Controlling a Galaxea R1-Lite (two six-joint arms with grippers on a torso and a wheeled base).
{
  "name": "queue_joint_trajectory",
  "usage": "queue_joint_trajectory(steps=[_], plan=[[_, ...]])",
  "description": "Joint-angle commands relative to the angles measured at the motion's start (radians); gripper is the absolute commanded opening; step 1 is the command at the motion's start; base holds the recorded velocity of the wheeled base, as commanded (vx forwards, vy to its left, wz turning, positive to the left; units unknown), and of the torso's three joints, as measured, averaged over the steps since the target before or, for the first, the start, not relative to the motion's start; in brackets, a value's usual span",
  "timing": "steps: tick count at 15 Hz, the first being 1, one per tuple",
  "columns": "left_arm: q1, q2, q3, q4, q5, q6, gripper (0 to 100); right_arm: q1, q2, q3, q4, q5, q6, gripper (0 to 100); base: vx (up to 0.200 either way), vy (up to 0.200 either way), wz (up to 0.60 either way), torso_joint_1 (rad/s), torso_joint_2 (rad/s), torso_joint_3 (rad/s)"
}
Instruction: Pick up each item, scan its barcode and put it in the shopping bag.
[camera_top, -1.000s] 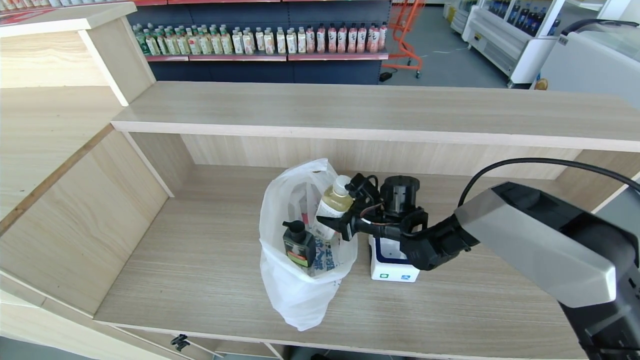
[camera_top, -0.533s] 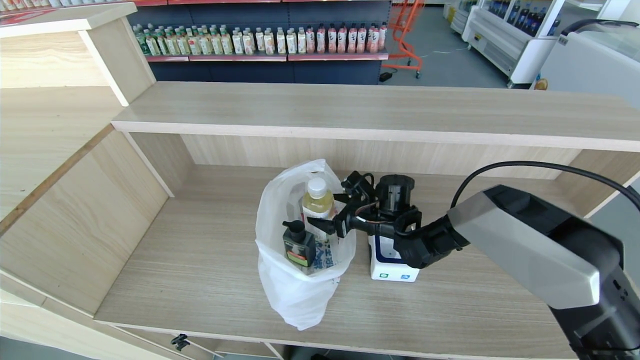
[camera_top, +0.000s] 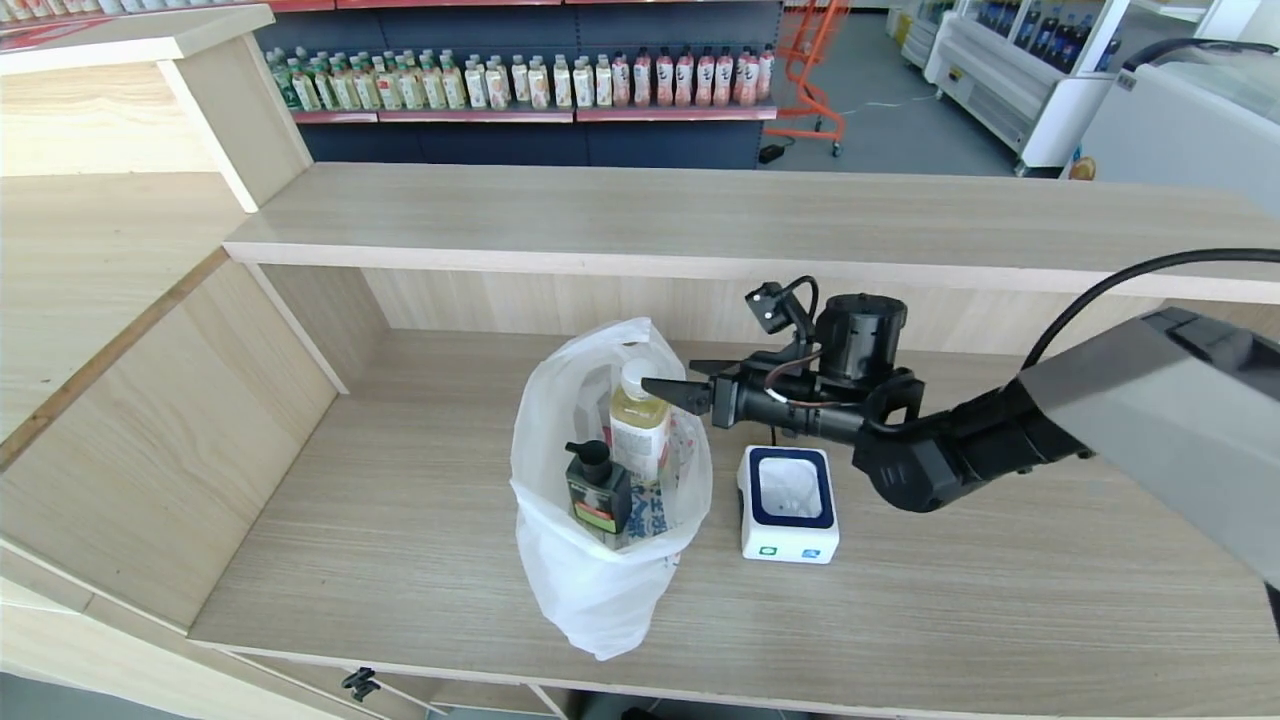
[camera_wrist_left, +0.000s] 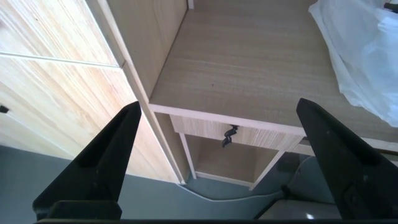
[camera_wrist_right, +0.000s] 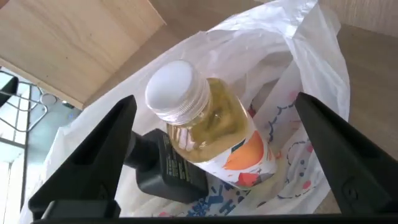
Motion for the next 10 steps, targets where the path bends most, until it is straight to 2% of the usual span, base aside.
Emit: queue_joint_trajectory(steps=[1, 5, 7, 8, 9, 10], plan=[[0.0, 0.001, 0.0, 0.0, 0.001, 0.0, 100, -0.078, -0.303, 0.277, 0.017, 0.067, 0.029, 100, 0.0, 0.0, 0.0, 0.0, 0.0, 0.0], [0.0, 0.0, 0.0, 0.0, 0.001, 0.0, 100, -0.226, -0.71, 0.646, 0.059, 0.105, 0.026, 100, 0.0, 0.0, 0.0, 0.0, 0.0, 0.0], [0.0, 0.0, 0.0, 0.0, 0.001, 0.0, 100, -0.299, -0.921, 0.786, 0.194, 0.099, -0.007, 100, 0.0, 0.0, 0.0, 0.0, 0.0, 0.0], [0.0, 0.0, 0.0, 0.0, 0.001, 0.001, 100, -0.361, -1.104, 0.875, 0.352, 0.079, -0.069, 100, 0.0, 0.0, 0.0, 0.0, 0.0, 0.0], [0.0, 0.001, 0.0, 0.0, 0.001, 0.0, 100, -0.394, -1.242, 0.944, 0.465, -0.01, -0.129, 100, 0.0, 0.0, 0.0, 0.0, 0.0, 0.0], [0.0, 0.001, 0.0, 0.0, 0.001, 0.001, 100, -0.408, -1.377, 1.022, 0.548, -0.165, -0.155, 100, 0.0, 0.0, 0.0, 0.0, 0.0, 0.0]])
